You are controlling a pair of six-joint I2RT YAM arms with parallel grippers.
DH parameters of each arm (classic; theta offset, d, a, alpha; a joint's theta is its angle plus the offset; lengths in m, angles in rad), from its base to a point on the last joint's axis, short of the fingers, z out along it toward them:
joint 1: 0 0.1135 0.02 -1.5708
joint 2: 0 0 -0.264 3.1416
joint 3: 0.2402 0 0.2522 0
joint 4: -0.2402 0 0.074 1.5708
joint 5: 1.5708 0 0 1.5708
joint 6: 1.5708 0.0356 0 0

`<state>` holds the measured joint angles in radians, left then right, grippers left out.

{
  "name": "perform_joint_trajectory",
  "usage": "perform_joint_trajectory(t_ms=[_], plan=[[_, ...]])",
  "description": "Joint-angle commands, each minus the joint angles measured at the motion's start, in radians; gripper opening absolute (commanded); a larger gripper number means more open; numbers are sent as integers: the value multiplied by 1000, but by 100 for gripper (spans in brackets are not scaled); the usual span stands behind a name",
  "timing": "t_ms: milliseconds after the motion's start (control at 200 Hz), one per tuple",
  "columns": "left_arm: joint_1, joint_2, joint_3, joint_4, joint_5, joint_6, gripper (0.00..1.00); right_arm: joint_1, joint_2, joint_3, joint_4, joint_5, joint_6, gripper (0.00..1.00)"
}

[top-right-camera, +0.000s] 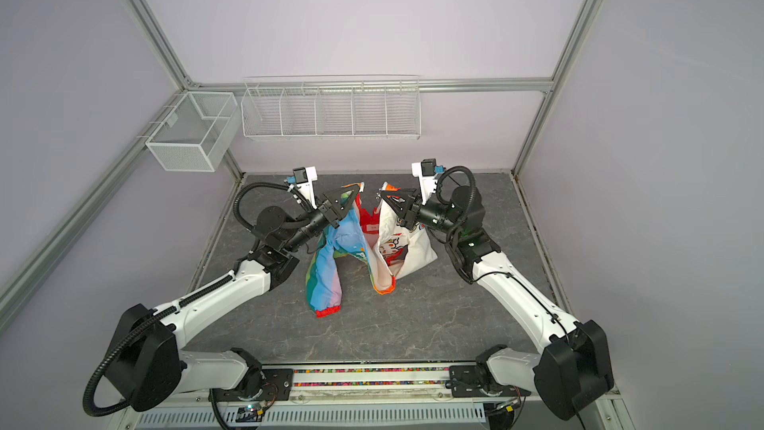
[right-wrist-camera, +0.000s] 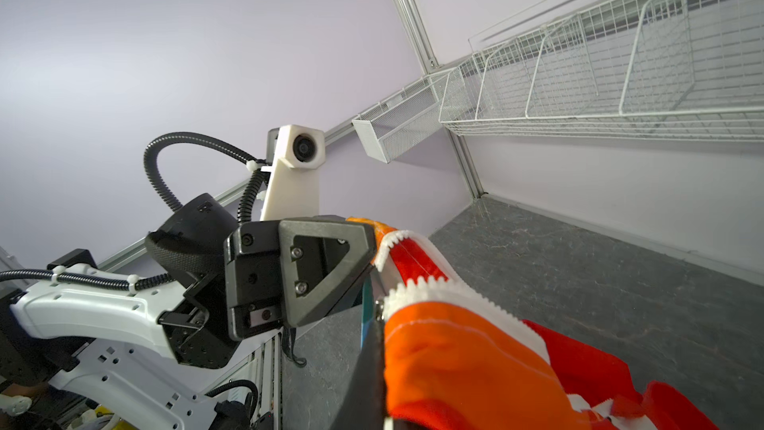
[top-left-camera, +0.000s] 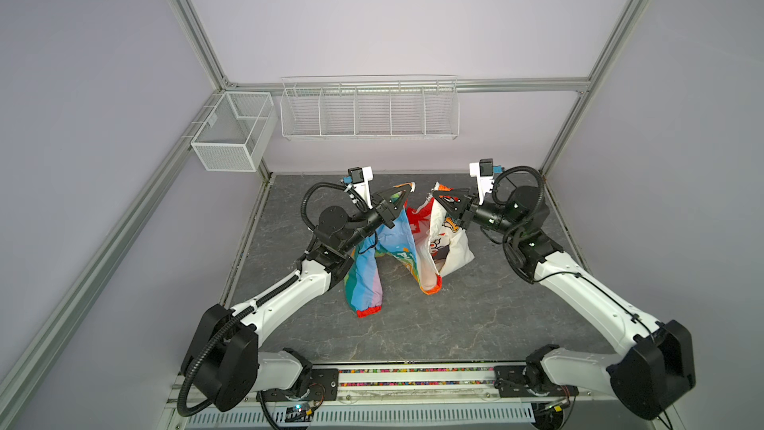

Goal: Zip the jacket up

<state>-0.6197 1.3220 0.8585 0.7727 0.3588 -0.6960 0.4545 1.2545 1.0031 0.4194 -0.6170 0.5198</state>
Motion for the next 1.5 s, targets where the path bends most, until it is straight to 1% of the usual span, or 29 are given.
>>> perform_joint_trajectory(t_ms=[0,65,115,195,295,440,515,600,685,790,1010,1190,1350,1495], plan=[[3,-58,-56,57,-68,20,0,5,-23,43,-130,19,-58,7],[5,-86,-95,106,-93,28,0,7,-27,29,-115,32,-41,7],[4,-106,-107,91,-115,41,0,7,-30,19,-96,20,-43,7],[4,-121,-99,72,-90,65,0,8,-28,-6,-24,-18,-37,6],[3,-128,-99,92,-81,53,0,9,-1,-3,23,-66,-24,7],[3,-122,-98,141,-71,107,0,8,55,6,138,-152,31,7],[4,-102,-85,165,-63,88,0,6,79,8,206,-181,70,7],[3,-69,-51,198,-6,74,0,7,103,6,296,-221,118,7],[2,-35,-32,254,24,50,0,8,121,6,371,-246,154,7],[2,-1,-24,326,34,23,0,8,133,2,457,-270,195,7],[3,34,-12,410,49,-12,0,8,152,16,533,-314,231,7],[3,61,-2,465,85,-51,0,9,200,38,616,-340,297,7],[3,82,-1,495,104,-74,0,13,250,40,746,-336,377,7],[3,91,-6,512,106,-83,0,16,275,45,781,-330,400,7]])
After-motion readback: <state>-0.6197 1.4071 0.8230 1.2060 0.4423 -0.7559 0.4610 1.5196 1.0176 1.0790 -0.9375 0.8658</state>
